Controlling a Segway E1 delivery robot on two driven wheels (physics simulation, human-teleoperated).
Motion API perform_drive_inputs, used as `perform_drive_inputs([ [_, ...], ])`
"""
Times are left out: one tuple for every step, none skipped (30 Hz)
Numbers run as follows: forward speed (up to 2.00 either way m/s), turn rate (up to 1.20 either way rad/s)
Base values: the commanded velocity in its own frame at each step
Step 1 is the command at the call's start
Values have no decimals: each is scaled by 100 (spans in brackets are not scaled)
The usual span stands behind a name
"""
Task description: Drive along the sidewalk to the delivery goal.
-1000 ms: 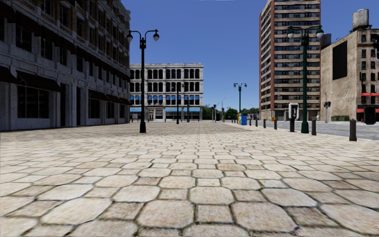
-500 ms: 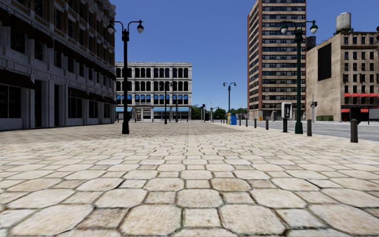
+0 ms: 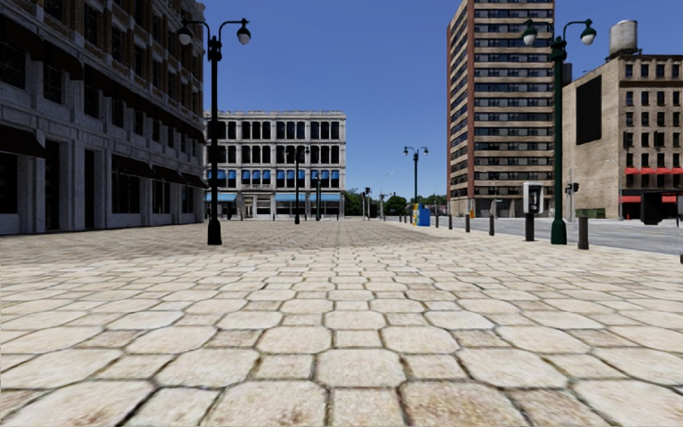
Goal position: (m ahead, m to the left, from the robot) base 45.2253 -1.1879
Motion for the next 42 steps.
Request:
perform_drive_inputs([
  [200, 0],
  [200, 0],
  [200, 0],
  [200, 0],
  [200, 0],
  [200, 0],
  [200, 0],
  [200, 0],
  [200, 0],
  [200, 0],
  [200, 0],
  [200, 0],
  [200, 0],
  [200, 0],
  [200, 0],
  [200, 0],
  [200, 0],
  [200, 0],
  [200, 0],
  [200, 0],
  [200, 0],
  [200, 0],
  [200, 0],
  [200, 0],
  [200, 0],
  [200, 0],
  [200, 0],
  [200, 0],
  [200, 0],
  [200, 0],
  [200, 0],
  [200, 0],
  [200, 0],
  [200, 0],
  [200, 0],
  [200, -40],
  [200, -86],
  [200, -97],
  [200, -99],
  [200, -23],
  [200, -23],
  [200, 0],
])
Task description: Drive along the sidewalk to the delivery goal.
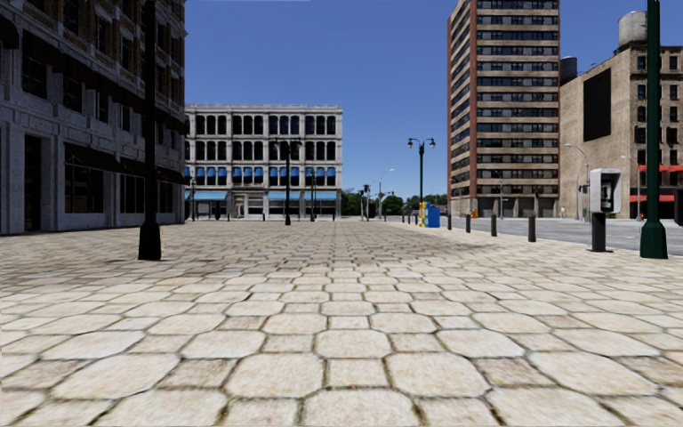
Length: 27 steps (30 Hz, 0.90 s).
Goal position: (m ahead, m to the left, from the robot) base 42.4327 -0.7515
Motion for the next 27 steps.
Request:
perform_drive_inputs([
  [200, 0],
  [200, 0],
  [200, 0],
  [200, 0],
  [200, 0],
  [200, 0],
  [200, 0],
  [200, 0],
  [200, 0],
  [200, 0],
  [200, 0],
  [200, 0],
  [200, 0],
  [200, 0],
  [200, 0],
  [200, 0],
  [200, 0],
  [200, 0],
  [200, -43],
  [200, -43],
  [200, -99],
  [200, -120],
  [200, -120],
  [200, -119],
  [200, 0],
  [200, 0],
  [200, 0],
])
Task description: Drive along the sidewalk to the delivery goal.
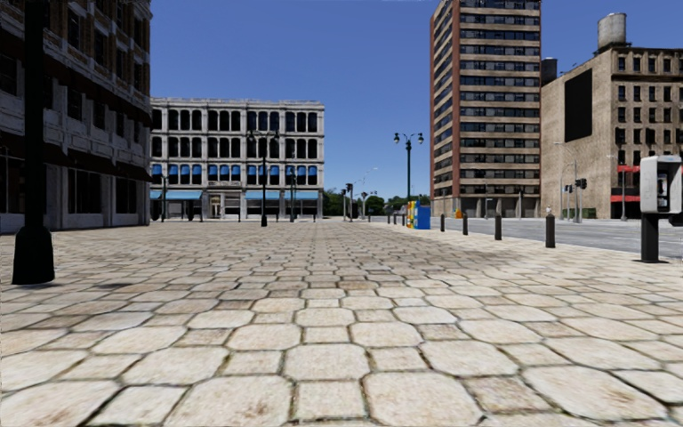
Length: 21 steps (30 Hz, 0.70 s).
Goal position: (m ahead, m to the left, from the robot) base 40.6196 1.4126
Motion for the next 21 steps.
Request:
perform_drive_inputs([
  [200, 0],
  [200, 0],
  [200, 0],
  [200, 0],
  [200, 0],
  [200, 0],
  [200, 0],
  [200, 0],
  [200, 0],
  [200, 0],
  [200, 0],
  [200, 0],
  [200, 0],
  [200, 0],
  [200, 0],
  [200, 0],
  [200, 0],
  [200, 0],
  [200, 0],
  [200, 0],
  [200, 0],
])
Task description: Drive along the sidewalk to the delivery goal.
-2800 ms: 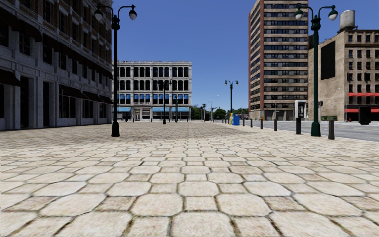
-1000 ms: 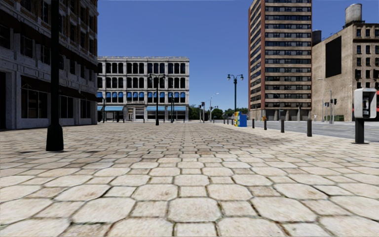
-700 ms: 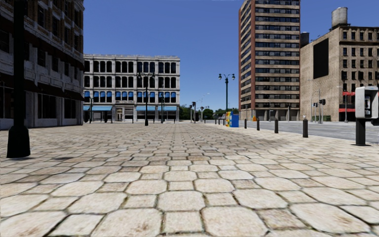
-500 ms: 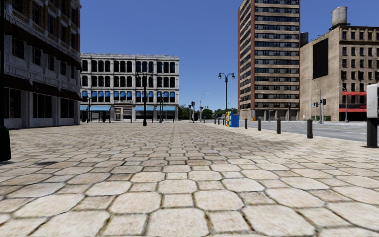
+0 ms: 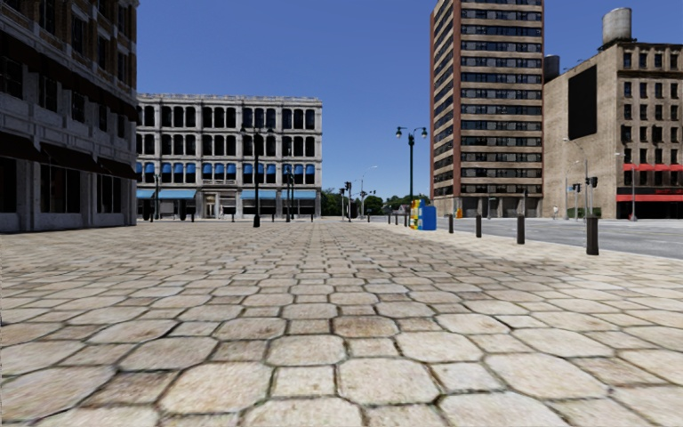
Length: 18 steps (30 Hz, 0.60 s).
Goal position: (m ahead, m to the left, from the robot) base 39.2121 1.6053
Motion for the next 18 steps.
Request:
perform_drive_inputs([
  [200, 0],
  [200, 0],
  [200, 0],
  [200, 0],
  [200, 0],
  [200, 0],
  [200, 0],
  [200, 0],
  [200, 0],
  [200, 0],
  [200, 0],
  [200, 0],
  [200, 0],
  [200, 0],
  [200, 0],
  [200, 0],
  [200, 0],
  [200, 0],
])
